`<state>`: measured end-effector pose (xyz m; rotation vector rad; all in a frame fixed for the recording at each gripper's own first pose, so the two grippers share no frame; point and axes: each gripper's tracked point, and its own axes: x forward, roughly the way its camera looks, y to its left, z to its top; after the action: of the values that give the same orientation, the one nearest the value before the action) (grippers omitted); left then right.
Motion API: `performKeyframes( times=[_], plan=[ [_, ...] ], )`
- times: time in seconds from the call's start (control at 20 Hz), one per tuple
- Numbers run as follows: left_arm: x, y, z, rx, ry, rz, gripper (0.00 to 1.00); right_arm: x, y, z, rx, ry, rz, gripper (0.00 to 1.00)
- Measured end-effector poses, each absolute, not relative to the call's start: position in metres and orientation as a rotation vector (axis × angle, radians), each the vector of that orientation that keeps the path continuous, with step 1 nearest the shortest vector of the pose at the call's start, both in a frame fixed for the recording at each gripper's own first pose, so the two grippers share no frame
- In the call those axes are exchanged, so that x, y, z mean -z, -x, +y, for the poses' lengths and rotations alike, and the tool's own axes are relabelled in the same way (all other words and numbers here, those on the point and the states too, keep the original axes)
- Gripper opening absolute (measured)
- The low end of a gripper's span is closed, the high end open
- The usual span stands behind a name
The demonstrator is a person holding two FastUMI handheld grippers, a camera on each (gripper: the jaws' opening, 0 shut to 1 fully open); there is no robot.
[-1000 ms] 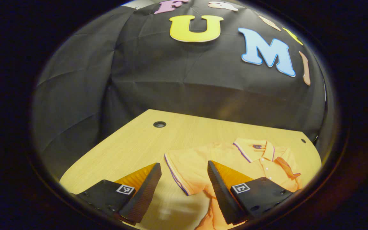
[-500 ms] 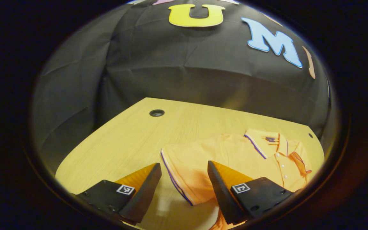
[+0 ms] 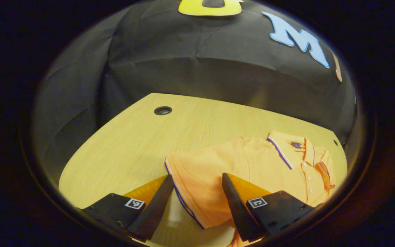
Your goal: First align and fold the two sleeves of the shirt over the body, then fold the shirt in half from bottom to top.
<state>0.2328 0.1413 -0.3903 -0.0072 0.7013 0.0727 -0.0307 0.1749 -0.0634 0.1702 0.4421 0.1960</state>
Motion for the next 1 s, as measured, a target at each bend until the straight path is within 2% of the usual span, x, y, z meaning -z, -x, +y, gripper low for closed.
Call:
performKeyframes(
  times=[0.05,0.15,0.2,0.35,0.45,0.5,0.75,1.0],
  plan=[
    [0.392,-0.233,0.143,-0.08,-0.008,0.708,0.85,0.067,0.031,0.176,-0.196,-0.18,0.448,0.94],
    [0.387,-0.233,0.142,-0.075,-0.003,0.699,0.7,0.072,0.033,0.176,-0.193,-0.195,0.461,0.94],
    [0.388,-0.232,0.143,-0.073,0.008,0.7,0.6,0.074,0.034,0.175,-0.188,-0.203,0.464,0.94],
    [0.389,-0.231,0.141,-0.06,0.023,0.7,0.18,0.082,0.038,0.179,-0.195,-0.242,0.489,0.94],
    [0.388,-0.233,0.139,-0.055,0.006,0.7,0.18,0.084,0.04,0.177,-0.194,-0.247,0.494,0.95],
    [0.387,-0.232,0.138,-0.053,-0.004,0.703,0.1,0.084,0.04,0.174,-0.191,-0.243,0.494,0.95],
    [0.353,-0.238,0.119,-0.038,0.002,0.618,0.1,0.083,0.038,0.162,-0.174,-0.239,0.483,0.95],
    [0.321,-0.24,0.067,0.055,-0.053,0.559,0.09,0.087,0.04,0.156,-0.169,-0.225,0.492,0.95]
  ],
)
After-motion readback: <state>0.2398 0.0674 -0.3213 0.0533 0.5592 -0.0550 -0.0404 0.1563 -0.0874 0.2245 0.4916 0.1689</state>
